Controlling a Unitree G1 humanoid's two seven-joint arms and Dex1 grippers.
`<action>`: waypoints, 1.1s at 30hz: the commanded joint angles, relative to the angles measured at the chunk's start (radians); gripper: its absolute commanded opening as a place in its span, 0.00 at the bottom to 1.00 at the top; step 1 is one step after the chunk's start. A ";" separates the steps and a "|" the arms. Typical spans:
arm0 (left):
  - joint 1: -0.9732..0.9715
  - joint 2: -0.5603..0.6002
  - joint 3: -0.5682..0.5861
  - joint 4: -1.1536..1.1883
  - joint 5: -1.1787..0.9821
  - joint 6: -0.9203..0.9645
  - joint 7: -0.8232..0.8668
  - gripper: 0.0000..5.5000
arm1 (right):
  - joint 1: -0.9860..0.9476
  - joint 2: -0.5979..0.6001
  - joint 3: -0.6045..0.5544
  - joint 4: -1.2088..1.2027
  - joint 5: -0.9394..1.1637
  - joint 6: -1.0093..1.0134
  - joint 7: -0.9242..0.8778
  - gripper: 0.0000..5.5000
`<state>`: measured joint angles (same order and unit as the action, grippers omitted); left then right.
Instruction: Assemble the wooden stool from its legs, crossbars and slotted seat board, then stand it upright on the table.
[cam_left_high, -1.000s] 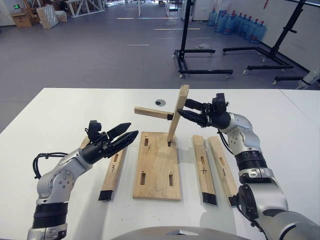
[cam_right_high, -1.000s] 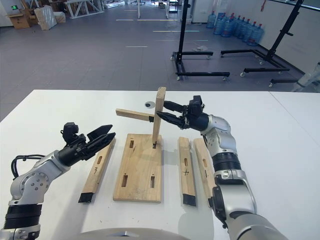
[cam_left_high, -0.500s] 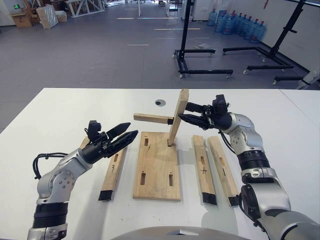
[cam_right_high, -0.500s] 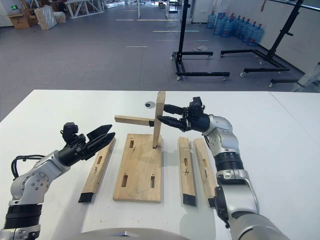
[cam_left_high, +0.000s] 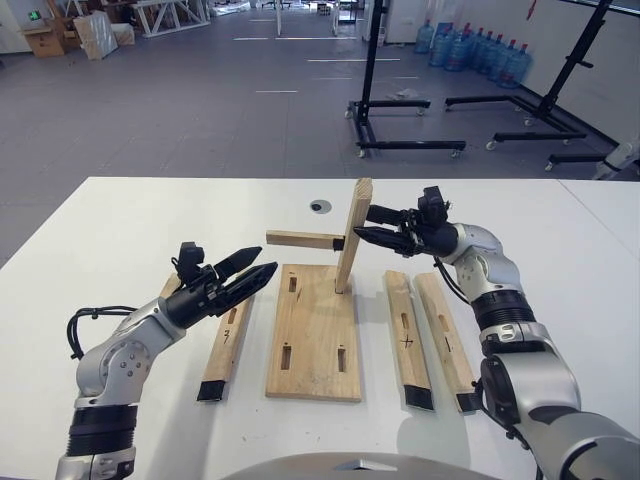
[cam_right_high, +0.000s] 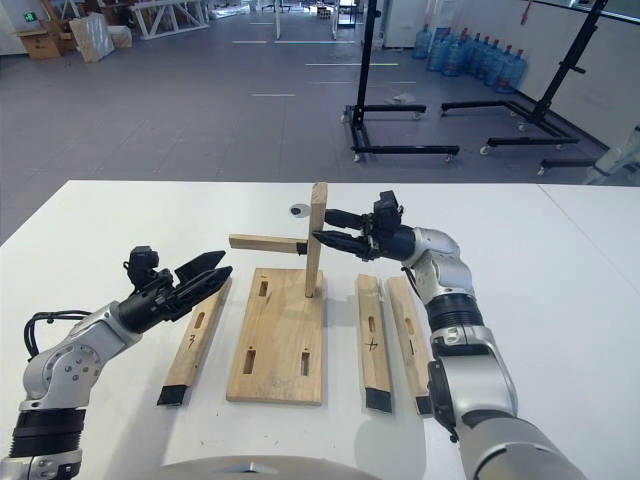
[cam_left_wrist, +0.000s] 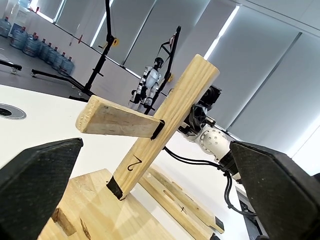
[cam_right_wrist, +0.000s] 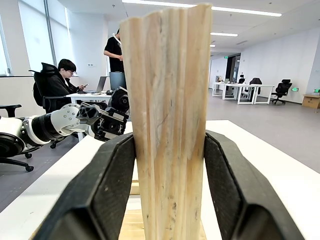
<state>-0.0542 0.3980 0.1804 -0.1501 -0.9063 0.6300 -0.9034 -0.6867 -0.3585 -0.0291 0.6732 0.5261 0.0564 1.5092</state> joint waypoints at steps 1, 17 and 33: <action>-0.006 -0.008 -0.011 0.012 0.018 -0.015 -0.007 0.98 | 0.009 -0.016 0.052 0.081 -0.105 -0.010 -0.008 0.37; -0.003 -0.033 -0.018 0.036 0.042 -0.047 -0.018 0.98 | -0.056 -0.013 0.003 0.141 -0.127 -0.015 -0.089 0.74; 0.139 -0.100 0.009 -0.122 0.025 -0.095 0.080 0.98 | 0.263 -0.114 -0.079 -0.226 -0.113 0.176 -0.288 0.81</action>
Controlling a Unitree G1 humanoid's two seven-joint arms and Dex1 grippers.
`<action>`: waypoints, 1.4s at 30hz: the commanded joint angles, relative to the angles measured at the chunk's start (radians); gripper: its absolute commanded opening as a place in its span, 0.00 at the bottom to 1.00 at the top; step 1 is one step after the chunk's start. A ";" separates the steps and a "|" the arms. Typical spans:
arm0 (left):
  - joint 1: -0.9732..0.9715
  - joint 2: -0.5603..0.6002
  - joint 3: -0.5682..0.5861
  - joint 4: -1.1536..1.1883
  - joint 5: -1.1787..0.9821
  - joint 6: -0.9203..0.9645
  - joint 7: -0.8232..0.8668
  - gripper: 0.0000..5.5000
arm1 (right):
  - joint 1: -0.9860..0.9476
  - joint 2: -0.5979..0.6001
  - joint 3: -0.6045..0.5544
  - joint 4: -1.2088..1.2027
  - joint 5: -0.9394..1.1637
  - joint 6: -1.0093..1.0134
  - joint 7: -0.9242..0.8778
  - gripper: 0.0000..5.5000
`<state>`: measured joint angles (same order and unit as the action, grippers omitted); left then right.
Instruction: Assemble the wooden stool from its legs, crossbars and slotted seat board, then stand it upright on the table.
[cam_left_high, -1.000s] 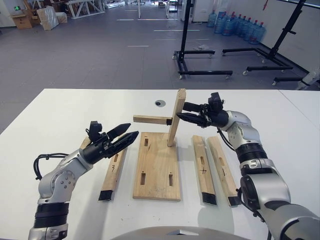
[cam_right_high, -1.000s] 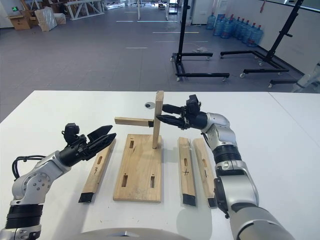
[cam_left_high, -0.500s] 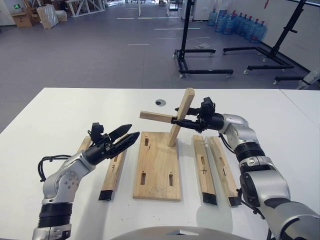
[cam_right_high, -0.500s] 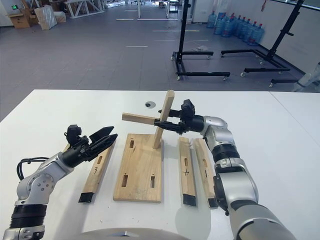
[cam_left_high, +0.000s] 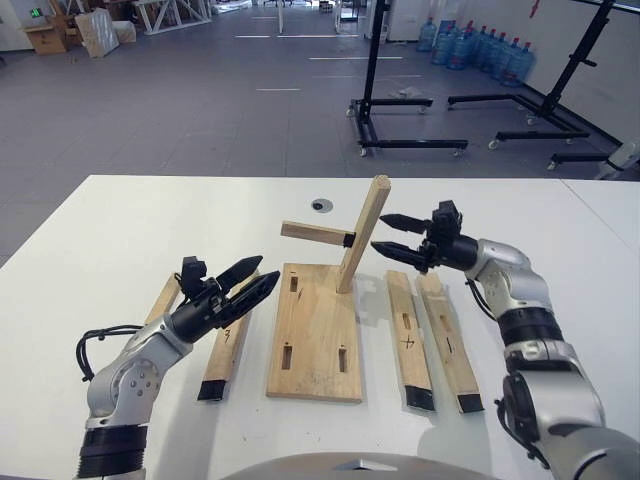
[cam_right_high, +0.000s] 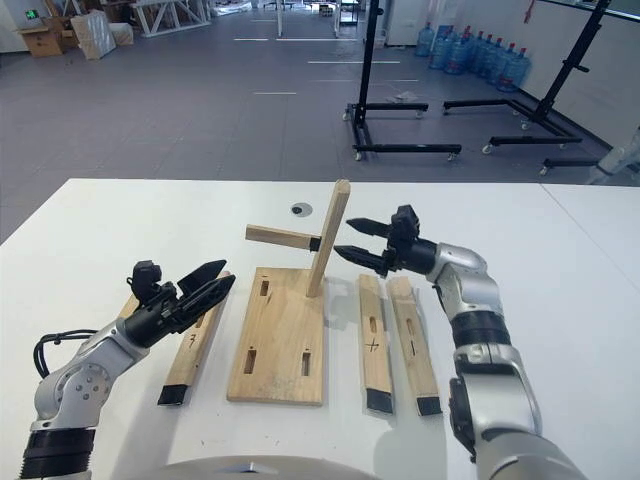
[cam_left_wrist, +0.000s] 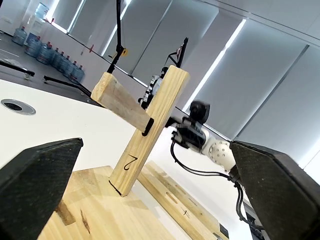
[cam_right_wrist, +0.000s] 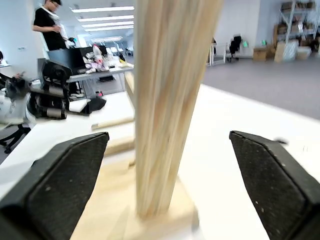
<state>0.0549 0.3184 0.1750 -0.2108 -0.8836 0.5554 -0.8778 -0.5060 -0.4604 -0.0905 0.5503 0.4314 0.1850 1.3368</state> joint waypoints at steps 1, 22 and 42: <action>0.036 -0.035 0.010 -0.088 0.028 -0.036 0.102 0.98 | 0.131 -0.007 -0.032 -0.159 -0.040 0.047 -0.202 0.81; 0.192 -0.222 -0.079 -0.611 0.229 -0.143 0.746 0.98 | 0.823 0.017 -0.030 -1.169 -0.220 0.788 -1.013 0.81; 0.045 -0.191 -0.128 -0.467 0.399 -0.189 0.785 0.98 | 0.645 0.132 -0.006 -0.880 -0.216 0.880 -1.096 0.37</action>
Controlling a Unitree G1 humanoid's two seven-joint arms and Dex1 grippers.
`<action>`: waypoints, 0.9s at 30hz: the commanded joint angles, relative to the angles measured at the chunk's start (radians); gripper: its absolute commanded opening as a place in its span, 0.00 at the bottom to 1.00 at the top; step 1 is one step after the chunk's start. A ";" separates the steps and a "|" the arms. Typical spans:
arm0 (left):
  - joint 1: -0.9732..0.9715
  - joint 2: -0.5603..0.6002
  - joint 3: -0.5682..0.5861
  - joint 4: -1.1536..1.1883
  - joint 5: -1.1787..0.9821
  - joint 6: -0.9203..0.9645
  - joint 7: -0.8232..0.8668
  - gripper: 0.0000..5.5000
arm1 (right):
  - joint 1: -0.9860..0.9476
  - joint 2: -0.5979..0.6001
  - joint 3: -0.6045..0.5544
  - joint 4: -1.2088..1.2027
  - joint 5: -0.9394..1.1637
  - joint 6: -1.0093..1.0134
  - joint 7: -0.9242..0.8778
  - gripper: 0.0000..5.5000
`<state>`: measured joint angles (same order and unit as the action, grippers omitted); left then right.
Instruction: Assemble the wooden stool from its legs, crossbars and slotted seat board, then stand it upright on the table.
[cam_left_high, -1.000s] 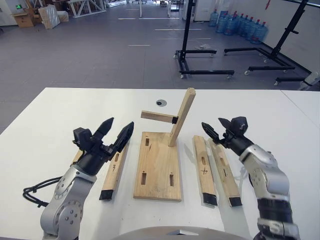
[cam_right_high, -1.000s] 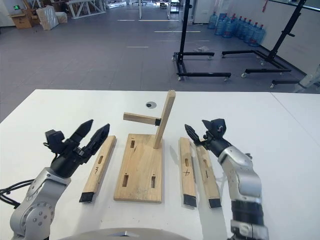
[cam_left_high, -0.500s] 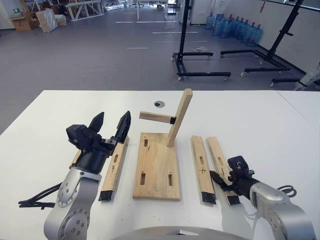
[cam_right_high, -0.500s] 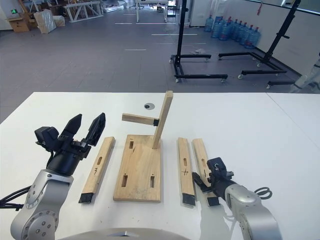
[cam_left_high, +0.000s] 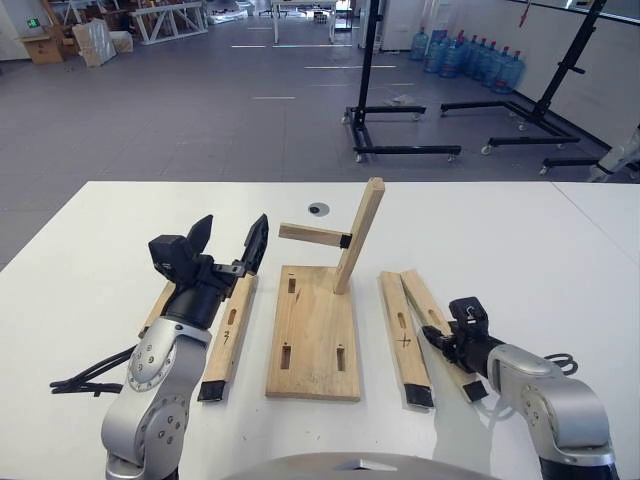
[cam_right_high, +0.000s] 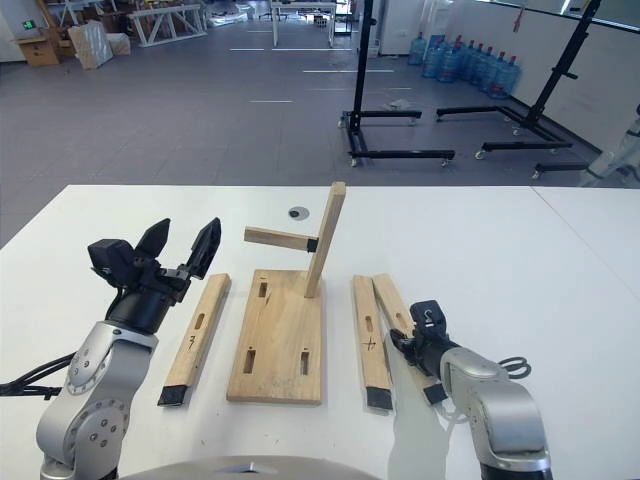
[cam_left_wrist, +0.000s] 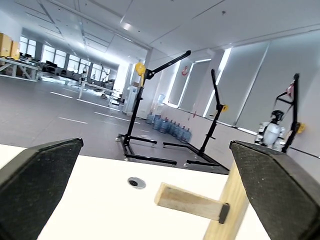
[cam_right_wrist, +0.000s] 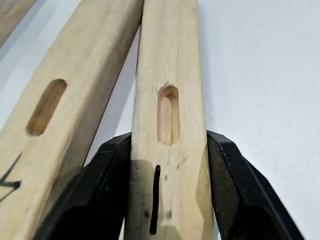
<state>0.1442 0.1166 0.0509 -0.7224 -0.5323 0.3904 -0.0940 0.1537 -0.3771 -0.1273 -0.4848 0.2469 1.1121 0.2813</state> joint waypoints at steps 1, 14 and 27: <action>-0.057 0.011 -0.006 0.057 0.059 -0.031 -0.003 0.98 | -0.063 0.065 0.032 0.193 -0.042 -0.131 -0.049 0.37; -0.204 0.084 0.079 0.226 -0.277 -0.020 -0.365 0.98 | -0.677 0.125 -0.213 0.442 0.326 -0.752 0.214 0.37; -0.155 0.229 -0.021 0.253 -0.552 0.219 -0.694 0.98 | -0.353 0.020 0.101 0.180 0.667 -0.484 0.762 0.37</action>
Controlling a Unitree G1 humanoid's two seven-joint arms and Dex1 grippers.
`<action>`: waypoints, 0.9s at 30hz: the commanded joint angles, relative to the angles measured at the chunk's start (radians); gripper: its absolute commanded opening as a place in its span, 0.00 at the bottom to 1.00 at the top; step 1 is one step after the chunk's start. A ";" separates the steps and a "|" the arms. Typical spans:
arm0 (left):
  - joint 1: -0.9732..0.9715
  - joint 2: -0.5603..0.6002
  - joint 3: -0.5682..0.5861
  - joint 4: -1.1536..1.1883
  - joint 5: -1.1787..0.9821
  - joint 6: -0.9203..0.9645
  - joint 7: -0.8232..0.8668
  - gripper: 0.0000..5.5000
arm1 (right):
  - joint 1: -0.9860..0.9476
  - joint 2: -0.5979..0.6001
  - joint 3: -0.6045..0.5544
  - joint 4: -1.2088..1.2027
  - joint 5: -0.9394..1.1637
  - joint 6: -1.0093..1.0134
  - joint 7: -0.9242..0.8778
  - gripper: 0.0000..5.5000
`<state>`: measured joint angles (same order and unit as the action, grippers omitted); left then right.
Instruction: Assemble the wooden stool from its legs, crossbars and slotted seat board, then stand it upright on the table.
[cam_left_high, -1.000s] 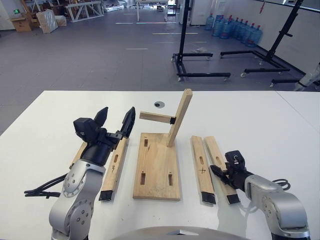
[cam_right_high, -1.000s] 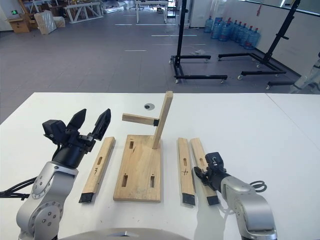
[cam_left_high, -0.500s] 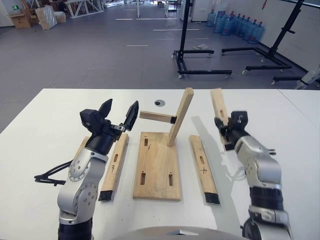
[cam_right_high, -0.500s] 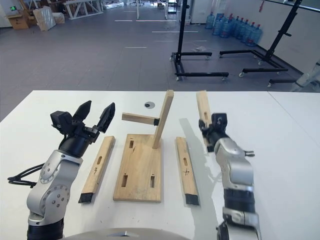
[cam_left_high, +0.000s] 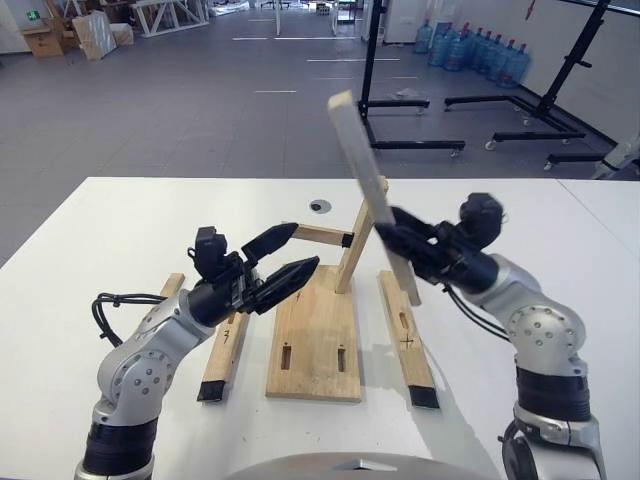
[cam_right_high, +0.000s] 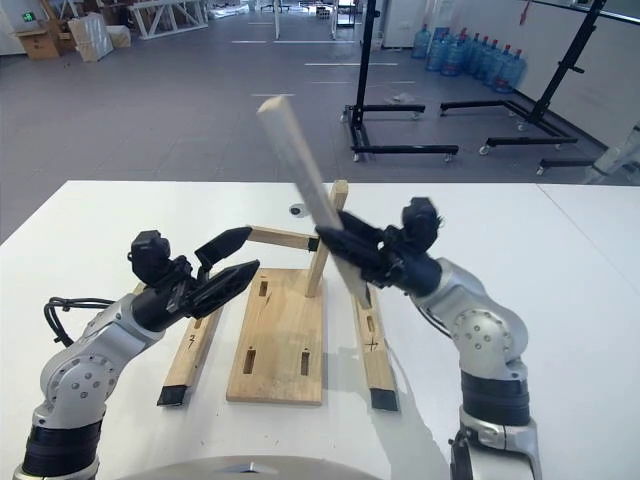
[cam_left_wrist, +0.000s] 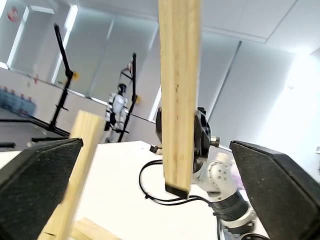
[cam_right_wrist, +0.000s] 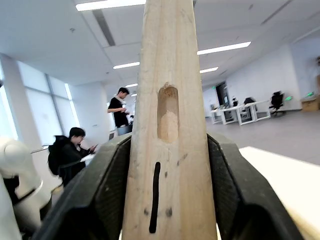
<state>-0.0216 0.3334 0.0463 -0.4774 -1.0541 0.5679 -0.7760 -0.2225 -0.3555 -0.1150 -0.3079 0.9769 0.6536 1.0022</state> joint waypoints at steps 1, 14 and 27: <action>0.007 0.016 -0.021 0.014 -0.038 0.054 -0.018 0.98 | 0.032 0.000 0.112 -0.006 -0.070 -0.027 0.049 0.37; -0.011 -0.016 -0.025 0.031 -0.051 0.054 -0.045 0.81 | 0.049 0.008 0.225 0.121 -0.184 -0.089 0.126 0.37; -0.015 -0.032 -0.036 0.080 0.053 -0.005 -0.047 0.46 | 0.052 -0.014 0.216 0.143 -0.208 -0.099 0.147 0.37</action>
<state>-0.0154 0.3005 0.0164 -0.4074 -1.0318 0.5801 -0.8209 -0.1674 -0.3545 0.1108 -0.1734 0.7846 0.5593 1.1605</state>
